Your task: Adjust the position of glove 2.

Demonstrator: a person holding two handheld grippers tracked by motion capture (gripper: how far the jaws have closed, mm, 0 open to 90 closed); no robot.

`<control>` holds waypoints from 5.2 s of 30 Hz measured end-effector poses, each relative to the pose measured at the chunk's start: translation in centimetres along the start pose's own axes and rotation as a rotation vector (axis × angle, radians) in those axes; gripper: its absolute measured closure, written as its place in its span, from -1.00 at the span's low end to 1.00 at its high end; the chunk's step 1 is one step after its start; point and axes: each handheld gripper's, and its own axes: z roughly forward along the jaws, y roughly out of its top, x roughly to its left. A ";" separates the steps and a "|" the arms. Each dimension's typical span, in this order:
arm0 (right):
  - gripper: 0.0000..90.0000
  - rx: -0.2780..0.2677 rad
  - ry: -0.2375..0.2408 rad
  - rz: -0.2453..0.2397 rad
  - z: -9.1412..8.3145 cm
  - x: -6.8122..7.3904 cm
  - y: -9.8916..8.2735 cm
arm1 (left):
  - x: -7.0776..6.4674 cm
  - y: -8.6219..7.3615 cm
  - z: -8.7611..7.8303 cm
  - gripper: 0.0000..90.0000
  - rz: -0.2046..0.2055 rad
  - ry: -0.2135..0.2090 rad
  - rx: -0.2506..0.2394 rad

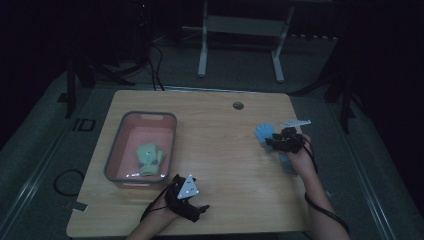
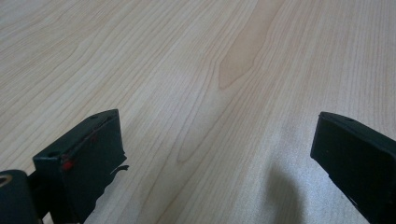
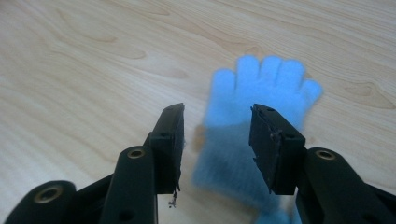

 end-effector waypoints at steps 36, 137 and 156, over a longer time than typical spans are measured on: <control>0.85 0.096 -0.073 0.048 4.5 -1.9 -0.1 | -0.1 -0.2 0.1 -0.94 -0.004 -0.024 -0.003; 0.33 -0.098 -0.045 0.118 -5.6 10.9 -3.9 | 0.2 -0.6 -0.2 -0.94 -0.018 -0.034 -0.045; 0.41 -0.108 -0.152 0.169 -7.7 2.3 -6.6 | 0.2 -0.7 -0.1 -0.94 -0.022 -0.034 -0.041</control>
